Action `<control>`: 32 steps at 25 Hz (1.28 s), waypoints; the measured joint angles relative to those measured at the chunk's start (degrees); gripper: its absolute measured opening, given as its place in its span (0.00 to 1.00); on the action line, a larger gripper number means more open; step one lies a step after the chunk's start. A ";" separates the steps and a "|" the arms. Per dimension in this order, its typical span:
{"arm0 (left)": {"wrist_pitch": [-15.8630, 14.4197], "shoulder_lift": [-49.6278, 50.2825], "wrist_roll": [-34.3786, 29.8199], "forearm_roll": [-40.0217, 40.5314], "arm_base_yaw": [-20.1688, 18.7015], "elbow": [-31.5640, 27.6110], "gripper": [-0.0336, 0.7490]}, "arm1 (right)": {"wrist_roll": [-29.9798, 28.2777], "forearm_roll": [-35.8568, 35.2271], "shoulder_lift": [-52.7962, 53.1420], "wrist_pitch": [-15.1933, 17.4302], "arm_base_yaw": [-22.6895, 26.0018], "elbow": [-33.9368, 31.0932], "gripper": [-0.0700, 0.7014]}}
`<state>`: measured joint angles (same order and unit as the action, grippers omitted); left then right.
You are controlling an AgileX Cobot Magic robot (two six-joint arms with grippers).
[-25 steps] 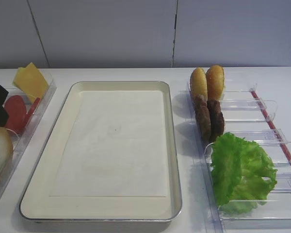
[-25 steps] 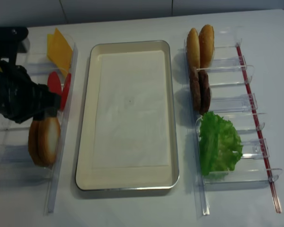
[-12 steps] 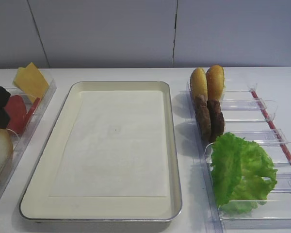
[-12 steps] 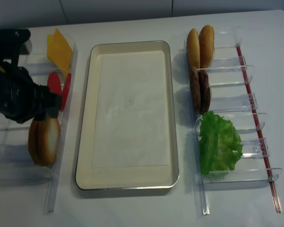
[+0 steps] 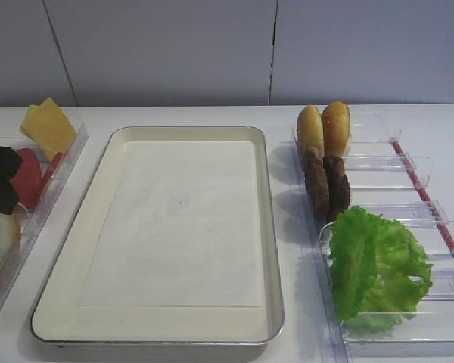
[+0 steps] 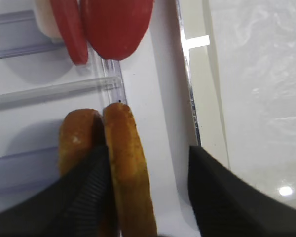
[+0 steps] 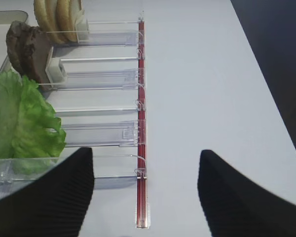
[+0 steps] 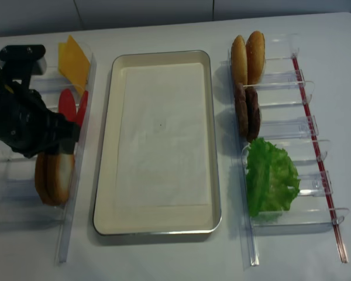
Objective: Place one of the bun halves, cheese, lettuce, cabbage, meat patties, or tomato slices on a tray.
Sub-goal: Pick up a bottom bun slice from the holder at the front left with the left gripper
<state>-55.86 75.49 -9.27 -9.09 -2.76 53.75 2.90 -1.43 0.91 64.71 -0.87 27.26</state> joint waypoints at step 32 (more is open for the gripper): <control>-1.89 3.07 4.61 2.79 0.00 0.00 0.26 | 0.19 0.12 0.00 0.00 0.00 0.00 0.71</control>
<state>-57.75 78.56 -4.66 -6.31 -2.76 53.75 3.09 -1.31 0.91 64.71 -0.87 27.26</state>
